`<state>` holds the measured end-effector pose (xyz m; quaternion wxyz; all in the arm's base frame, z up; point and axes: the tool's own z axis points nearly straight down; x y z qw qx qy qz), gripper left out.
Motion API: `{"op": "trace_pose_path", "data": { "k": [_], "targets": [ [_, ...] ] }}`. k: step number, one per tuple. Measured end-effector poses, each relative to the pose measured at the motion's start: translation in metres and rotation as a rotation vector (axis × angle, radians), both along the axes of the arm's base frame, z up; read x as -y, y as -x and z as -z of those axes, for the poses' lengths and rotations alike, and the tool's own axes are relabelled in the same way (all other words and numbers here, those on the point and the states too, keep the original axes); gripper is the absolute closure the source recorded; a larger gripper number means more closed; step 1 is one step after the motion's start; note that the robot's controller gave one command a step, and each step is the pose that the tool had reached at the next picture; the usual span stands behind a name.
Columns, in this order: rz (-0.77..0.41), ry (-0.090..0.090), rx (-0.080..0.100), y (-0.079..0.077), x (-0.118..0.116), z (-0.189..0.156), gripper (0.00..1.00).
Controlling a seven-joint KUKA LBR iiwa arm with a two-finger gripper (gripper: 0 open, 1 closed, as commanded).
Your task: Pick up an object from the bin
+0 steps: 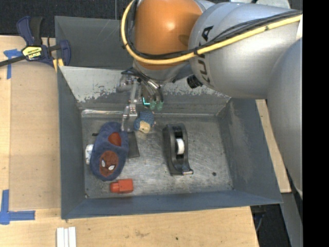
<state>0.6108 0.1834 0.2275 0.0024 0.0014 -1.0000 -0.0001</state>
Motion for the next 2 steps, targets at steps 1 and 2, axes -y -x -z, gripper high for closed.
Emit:
{"op": "trace_pose_path", "data": {
  "k": [1,2],
  "targets": [
    [0.390,0.003,0.001,0.035,0.029,0.085,0.00],
    [0.502,0.003,0.009,0.043,0.005,0.137,0.00]
  ]
}}
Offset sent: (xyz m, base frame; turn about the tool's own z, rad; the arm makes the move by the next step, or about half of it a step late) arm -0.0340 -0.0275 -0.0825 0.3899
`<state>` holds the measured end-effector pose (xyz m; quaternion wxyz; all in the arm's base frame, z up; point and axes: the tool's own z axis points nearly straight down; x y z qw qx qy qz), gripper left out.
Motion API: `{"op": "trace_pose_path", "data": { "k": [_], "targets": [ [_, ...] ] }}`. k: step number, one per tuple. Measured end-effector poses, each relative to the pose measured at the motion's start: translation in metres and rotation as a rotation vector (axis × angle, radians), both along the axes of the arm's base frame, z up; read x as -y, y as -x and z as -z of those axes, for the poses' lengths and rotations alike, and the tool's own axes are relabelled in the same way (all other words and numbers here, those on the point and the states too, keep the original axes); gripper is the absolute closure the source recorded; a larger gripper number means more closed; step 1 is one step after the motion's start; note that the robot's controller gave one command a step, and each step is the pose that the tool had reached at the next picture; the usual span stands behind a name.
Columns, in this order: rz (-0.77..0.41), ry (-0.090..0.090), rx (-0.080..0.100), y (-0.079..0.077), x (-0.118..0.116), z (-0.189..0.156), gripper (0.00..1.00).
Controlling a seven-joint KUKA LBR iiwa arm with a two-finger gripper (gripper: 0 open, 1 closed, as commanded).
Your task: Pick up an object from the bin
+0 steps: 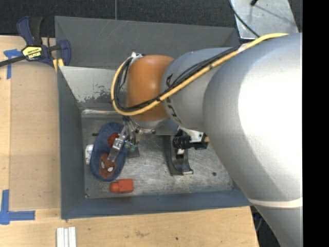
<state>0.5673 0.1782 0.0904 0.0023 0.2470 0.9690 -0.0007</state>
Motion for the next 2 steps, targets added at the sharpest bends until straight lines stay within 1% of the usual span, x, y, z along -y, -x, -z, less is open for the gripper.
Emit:
{"op": "trace_pose_path", "data": {
  "k": [1,2],
  "targets": [
    [0.002,-0.001,0.002,-0.001,0.000,-0.002,1.00],
    [0.014,-0.006,0.006,0.001,-0.012,-0.128,1.00]
  ]
}}
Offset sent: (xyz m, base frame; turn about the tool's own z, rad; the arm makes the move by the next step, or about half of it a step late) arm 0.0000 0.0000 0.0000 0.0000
